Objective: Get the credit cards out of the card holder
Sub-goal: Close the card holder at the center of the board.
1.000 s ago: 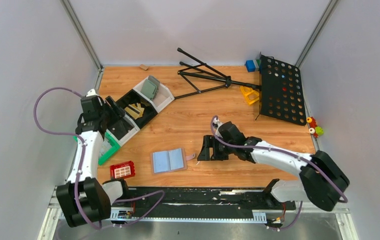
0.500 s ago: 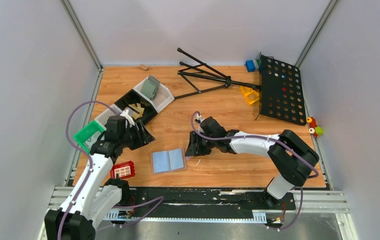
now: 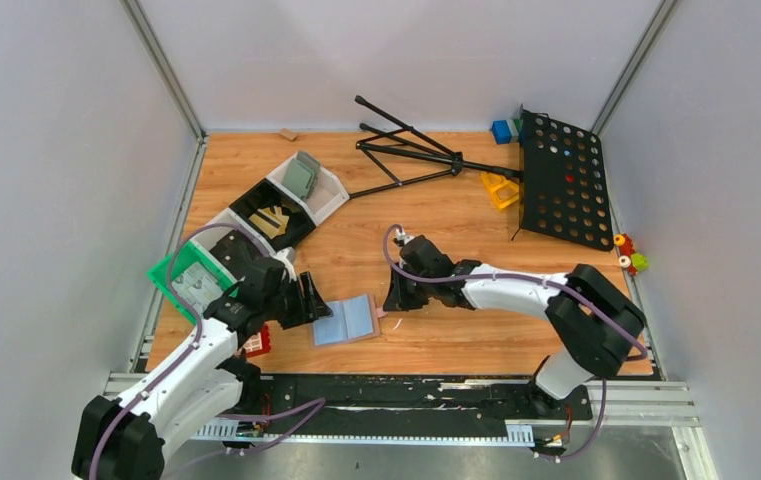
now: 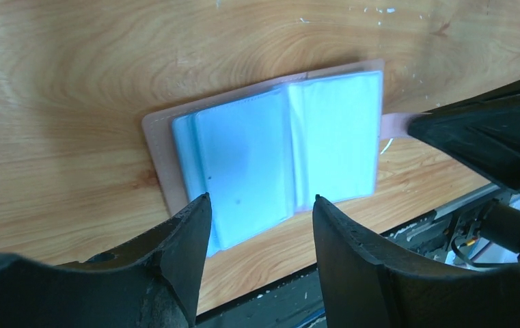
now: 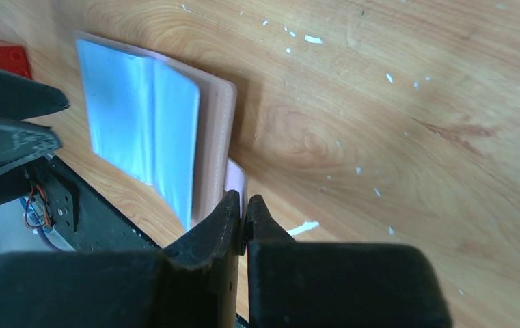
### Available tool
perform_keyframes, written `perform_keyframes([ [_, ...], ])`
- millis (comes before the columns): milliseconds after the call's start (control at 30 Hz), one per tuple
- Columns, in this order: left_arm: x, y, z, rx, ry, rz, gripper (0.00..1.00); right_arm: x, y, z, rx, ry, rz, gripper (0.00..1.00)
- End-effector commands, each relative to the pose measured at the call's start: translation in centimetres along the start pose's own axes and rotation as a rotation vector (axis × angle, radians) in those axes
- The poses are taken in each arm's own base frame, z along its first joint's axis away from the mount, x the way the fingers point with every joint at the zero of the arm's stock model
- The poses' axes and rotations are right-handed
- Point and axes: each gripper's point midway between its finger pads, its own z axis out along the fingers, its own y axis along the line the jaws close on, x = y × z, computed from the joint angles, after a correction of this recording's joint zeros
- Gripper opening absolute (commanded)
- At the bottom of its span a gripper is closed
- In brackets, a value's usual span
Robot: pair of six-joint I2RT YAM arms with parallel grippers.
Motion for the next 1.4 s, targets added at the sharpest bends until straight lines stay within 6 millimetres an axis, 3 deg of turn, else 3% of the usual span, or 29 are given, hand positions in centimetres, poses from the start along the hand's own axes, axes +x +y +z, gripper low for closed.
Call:
perform_keyframes([
  [0, -0.2, -1.5, 0.8, 0.065, -0.042, 0.016, 0.64, -1.1, -0.5, -2.5, 0.040, -0.067, -0.058, 0.00],
  [100, 0.9, -2.8, 1.4, 0.135, -0.005, 0.013, 0.64, -0.9, -0.5, -3.6, 0.026, -0.075, -0.058, 0.00],
  [267, 2.2, -3.8, 2.1, 0.170, 0.027, 0.037, 0.65, -0.6, 1.1, -5.2, -0.062, -0.085, -0.065, 0.00],
  [600, 3.0, -2.4, 2.5, 0.105, 0.054, 0.075, 0.66, -1.3, 6.5, -8.0, -0.333, -0.116, -0.116, 0.00],
  [700, 3.3, -1.9, 2.7, 0.089, 0.070, 0.087, 0.61, -1.7, 8.2, -7.9, -0.419, -0.123, -0.132, 0.00],
  [900, 3.9, -1.7, 3.0, 0.080, 0.109, 0.092, 0.58, -2.1, 9.1, -5.5, -0.461, -0.096, -0.117, 0.00],
  [1033, 3.2, -2.4, 2.6, 0.123, 0.051, 0.082, 0.48, -2.3, 9.4, -3.7, -0.489, -0.100, -0.121, 0.00],
  [1167, 3.2, -1.4, 2.6, 0.089, 0.030, 0.083, 0.43, -2.4, 9.2, -1.4, -0.499, -0.093, -0.113, 0.00],
  [1233, 3.4, -1.0, 2.6, 0.072, 0.036, 0.090, 0.43, -2.5, 9.1, -0.6, -0.498, -0.085, -0.098, 0.07],
  [1367, 3.5, -0.6, 2.6, 0.057, 0.043, 0.097, 0.42, -2.2, 8.0, 0.5, -0.427, -0.048, -0.069, 0.33],
])
